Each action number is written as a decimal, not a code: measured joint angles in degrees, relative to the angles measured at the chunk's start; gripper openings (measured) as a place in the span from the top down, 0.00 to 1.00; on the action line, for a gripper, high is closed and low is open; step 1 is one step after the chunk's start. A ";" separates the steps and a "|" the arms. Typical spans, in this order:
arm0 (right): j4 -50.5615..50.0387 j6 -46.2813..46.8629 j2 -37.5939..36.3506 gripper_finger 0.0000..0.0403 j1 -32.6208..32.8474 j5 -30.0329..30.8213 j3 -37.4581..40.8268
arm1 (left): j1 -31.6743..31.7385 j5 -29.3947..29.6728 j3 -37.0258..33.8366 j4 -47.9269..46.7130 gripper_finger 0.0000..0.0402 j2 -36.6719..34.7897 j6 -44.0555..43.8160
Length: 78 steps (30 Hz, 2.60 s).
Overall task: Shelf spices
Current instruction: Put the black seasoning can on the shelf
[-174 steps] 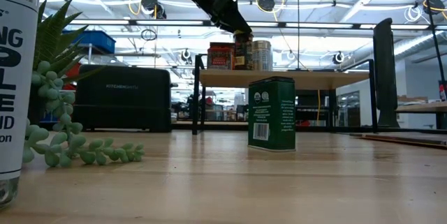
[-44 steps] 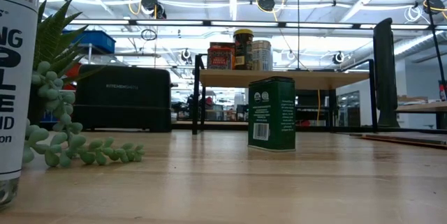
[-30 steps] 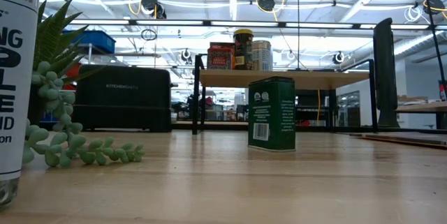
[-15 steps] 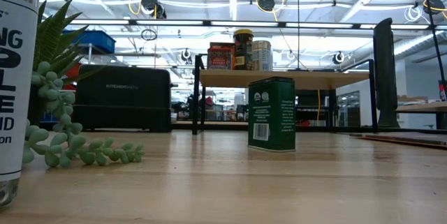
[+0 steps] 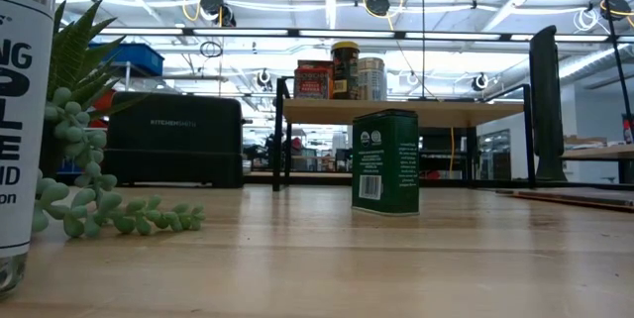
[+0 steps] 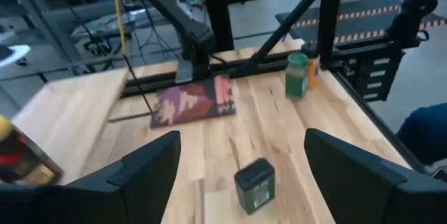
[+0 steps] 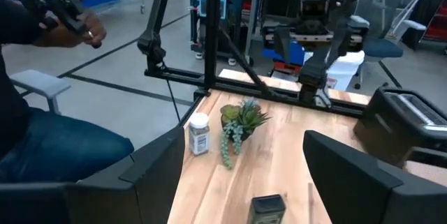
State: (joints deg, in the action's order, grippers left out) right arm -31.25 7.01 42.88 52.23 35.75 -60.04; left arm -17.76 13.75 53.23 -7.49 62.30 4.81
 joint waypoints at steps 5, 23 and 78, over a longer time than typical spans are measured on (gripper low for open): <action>5.93 1.81 1.44 0.31 0.02 -0.12 5.89 | 0.00 -0.01 -7.85 9.62 0.21 0.02 -2.72; 16.10 2.81 15.81 0.31 -0.56 3.49 9.85 | -2.03 3.11 -12.85 19.04 0.21 0.37 -1.21; 20.97 -8.59 41.25 0.31 -32.14 -33.12 5.69 | -2.25 4.73 -12.83 19.38 0.21 15.00 -9.66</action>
State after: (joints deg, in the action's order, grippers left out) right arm -10.28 -1.58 84.13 20.08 2.63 -54.35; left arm -20.01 18.48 40.40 11.89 77.31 -4.86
